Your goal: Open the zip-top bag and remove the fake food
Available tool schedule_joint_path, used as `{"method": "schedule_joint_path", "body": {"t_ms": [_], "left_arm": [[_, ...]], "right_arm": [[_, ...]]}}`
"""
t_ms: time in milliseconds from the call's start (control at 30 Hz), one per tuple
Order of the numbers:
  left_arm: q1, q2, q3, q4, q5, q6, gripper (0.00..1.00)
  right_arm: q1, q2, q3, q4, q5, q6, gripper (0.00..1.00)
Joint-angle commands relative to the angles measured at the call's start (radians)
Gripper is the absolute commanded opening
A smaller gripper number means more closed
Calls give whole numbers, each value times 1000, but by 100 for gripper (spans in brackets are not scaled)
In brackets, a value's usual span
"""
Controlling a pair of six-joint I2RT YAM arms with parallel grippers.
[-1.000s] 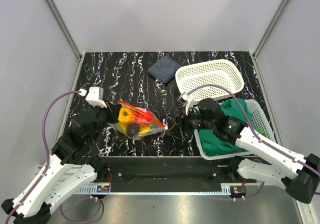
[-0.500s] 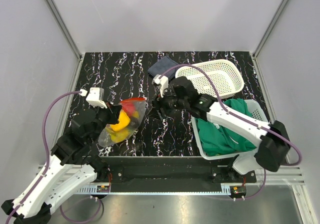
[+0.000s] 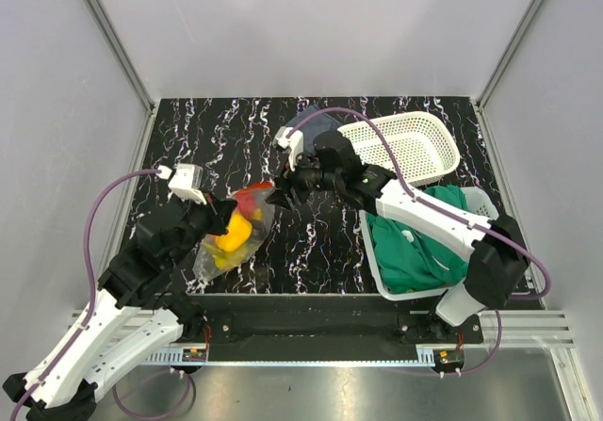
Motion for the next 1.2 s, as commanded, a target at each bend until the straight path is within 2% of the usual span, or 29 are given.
{"method": "schedule_joint_path", "body": {"t_ms": [0, 267, 567, 833, 933, 967, 1000, 1067, 1100, 1167], "left_arm": [[3, 8, 52, 75, 87, -1, 0], [3, -4, 79, 44, 156, 6, 0], [3, -7, 76, 39, 182, 16, 0], [3, 2, 81, 44, 190, 26, 0], [3, 2, 81, 39, 179, 29, 0], [3, 2, 81, 36, 173, 29, 0], [3, 3, 81, 33, 161, 31, 0], [2, 5, 84, 19, 143, 29, 0], [3, 7, 87, 16, 109, 28, 0], [3, 8, 95, -13, 61, 13, 3]], "right_arm": [[-34, 43, 70, 56, -81, -125, 66], [-67, 54, 60, 56, -132, -286, 66], [-84, 46, -2, 51, -359, -326, 62], [-83, 77, -61, 79, -508, -266, 56], [-81, 65, -106, 137, -499, -214, 45], [-81, 57, -111, 139, -454, -191, 26], [-80, 55, -109, 139, -430, -150, 17], [-78, 45, -112, 167, -422, -95, 5], [-77, 38, -117, 184, -422, -64, 0], [-75, 22, -117, 189, -390, 46, 0]]}}
